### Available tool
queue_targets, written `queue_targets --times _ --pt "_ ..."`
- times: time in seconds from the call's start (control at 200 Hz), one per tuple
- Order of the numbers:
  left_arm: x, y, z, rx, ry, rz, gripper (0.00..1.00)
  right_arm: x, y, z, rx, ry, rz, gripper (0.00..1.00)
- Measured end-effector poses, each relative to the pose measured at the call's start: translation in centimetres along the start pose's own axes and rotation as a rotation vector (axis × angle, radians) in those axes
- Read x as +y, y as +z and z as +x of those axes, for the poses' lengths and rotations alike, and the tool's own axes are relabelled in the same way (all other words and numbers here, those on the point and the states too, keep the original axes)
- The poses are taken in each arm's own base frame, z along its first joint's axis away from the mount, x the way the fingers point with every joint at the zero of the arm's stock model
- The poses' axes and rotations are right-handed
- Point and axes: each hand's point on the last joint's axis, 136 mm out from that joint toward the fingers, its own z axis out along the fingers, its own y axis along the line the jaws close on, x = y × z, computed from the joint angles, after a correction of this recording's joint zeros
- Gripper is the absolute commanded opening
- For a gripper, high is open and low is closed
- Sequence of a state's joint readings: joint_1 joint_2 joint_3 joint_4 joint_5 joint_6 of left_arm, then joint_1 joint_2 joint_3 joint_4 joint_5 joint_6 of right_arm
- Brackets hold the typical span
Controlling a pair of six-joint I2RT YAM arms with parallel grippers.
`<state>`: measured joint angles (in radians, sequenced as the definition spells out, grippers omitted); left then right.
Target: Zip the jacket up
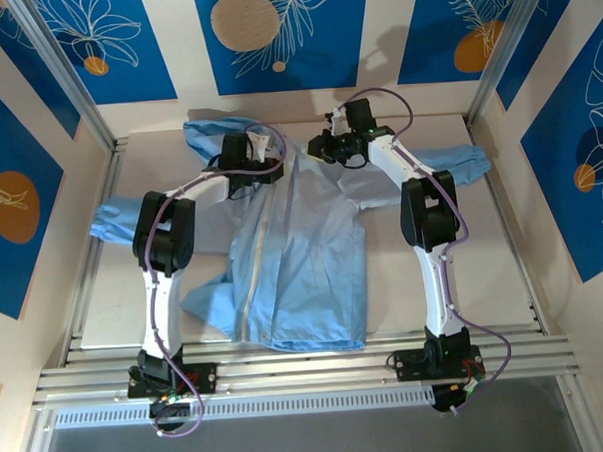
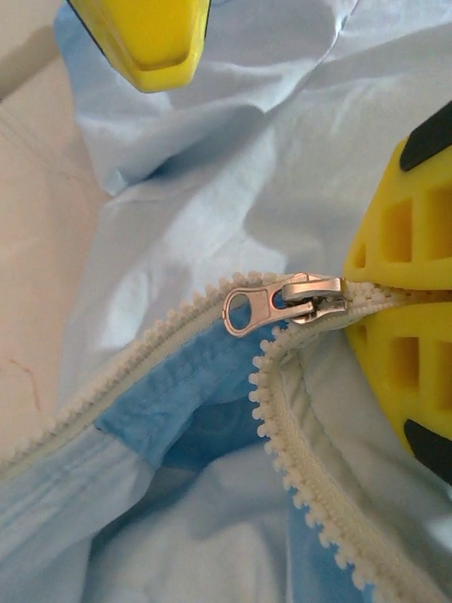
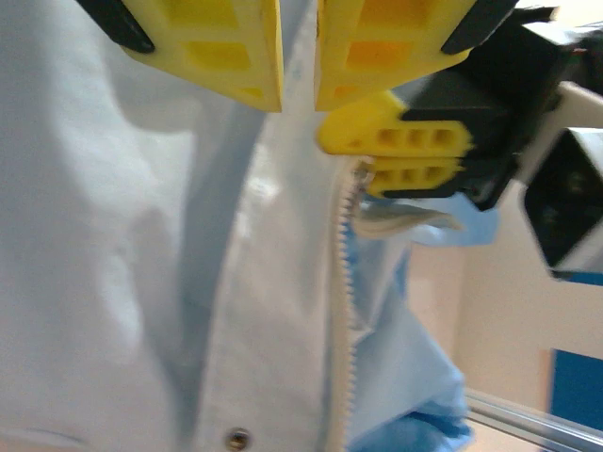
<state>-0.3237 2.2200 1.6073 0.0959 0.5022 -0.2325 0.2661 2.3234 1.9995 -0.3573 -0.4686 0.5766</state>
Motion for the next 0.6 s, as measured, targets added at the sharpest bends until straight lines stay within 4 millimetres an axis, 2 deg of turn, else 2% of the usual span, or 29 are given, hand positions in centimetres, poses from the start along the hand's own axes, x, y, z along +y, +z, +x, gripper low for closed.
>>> queue_targets --times 0.305,0.475,0.595 --pt "-1.4 -1.9 -0.7 -0.104 0.151 0.026 0.0 4.8 0.3 0.0 0.026 -0.002 -0.149 0.19" --pt "-1.6 -2.2 -1.1 -0.128 0.225 0.026 0.0 8.3 0.0 -0.7 0.024 -0.038 -0.224 0.19" --pt "-1.7 -2.3 -1.2 -0.131 0.256 0.024 0.0 9.6 0.4 -1.0 0.027 -0.06 -0.252 0.19"
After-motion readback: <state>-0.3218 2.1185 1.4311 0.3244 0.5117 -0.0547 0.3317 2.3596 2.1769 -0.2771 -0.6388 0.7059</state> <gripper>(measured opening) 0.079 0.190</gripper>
